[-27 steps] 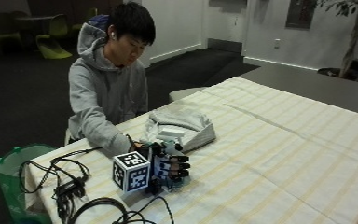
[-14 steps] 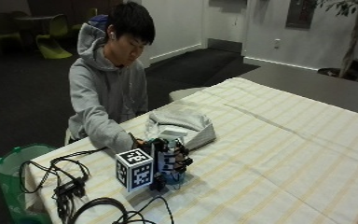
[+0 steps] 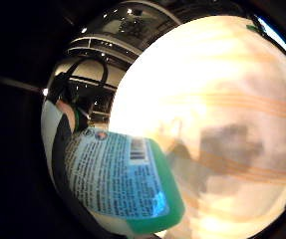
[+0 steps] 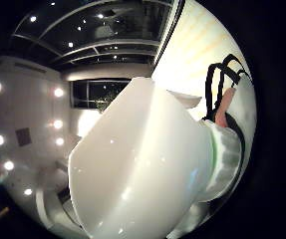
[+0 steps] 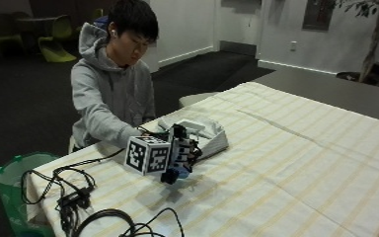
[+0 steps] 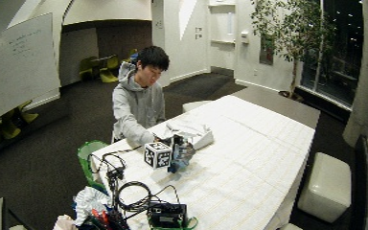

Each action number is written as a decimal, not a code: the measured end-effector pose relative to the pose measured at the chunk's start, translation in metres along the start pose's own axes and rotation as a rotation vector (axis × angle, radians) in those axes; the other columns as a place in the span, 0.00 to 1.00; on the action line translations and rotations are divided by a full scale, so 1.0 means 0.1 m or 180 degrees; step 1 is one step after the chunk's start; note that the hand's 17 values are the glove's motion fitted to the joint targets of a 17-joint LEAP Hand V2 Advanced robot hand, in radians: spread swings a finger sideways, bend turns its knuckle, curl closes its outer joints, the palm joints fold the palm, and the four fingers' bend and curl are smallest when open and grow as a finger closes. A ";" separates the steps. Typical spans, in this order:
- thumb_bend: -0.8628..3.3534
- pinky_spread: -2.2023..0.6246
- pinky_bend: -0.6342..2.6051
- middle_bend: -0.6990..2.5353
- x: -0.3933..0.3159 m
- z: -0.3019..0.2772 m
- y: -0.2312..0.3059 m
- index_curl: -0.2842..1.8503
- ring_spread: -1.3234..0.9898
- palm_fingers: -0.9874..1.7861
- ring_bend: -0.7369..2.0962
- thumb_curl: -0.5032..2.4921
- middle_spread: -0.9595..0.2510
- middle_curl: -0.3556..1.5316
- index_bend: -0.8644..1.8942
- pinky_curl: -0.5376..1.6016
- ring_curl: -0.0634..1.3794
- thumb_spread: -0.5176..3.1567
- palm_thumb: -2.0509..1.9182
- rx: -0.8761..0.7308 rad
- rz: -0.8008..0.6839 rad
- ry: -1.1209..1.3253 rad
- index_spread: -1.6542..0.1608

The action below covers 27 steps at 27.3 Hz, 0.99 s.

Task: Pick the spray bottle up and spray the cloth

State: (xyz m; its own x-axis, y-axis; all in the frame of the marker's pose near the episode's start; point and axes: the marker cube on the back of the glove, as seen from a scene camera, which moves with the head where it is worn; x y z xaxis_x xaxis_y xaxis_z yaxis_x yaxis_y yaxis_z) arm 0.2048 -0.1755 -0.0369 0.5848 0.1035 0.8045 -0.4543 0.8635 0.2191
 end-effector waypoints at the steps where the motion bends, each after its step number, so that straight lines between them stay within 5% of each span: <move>1: 0.20 0.71 0.26 0.37 -0.07 -0.02 0.02 0.37 0.48 0.84 0.38 0.38 0.68 0.44 0.50 0.40 0.30 0.15 0.79 -0.0065 -0.0018 0.0089 0.81; 16: 0.20 0.70 0.27 0.38 -1.46 0.13 0.61 0.38 0.49 0.85 0.40 0.38 0.68 0.45 0.50 0.42 0.32 0.10 0.79 -0.1573 -0.0203 0.2726 0.80; 27: 0.20 0.70 0.27 0.39 -1.82 0.61 0.86 0.38 0.49 0.85 0.41 0.38 0.67 0.45 0.51 0.42 0.33 0.09 0.78 -0.1957 -0.0032 0.3941 0.80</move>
State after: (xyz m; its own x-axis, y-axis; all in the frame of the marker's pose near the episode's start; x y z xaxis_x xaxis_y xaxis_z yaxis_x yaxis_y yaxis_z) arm 0.0182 -0.1496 -0.1309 0.9433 0.1833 -0.2767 -0.2692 0.9102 -0.3148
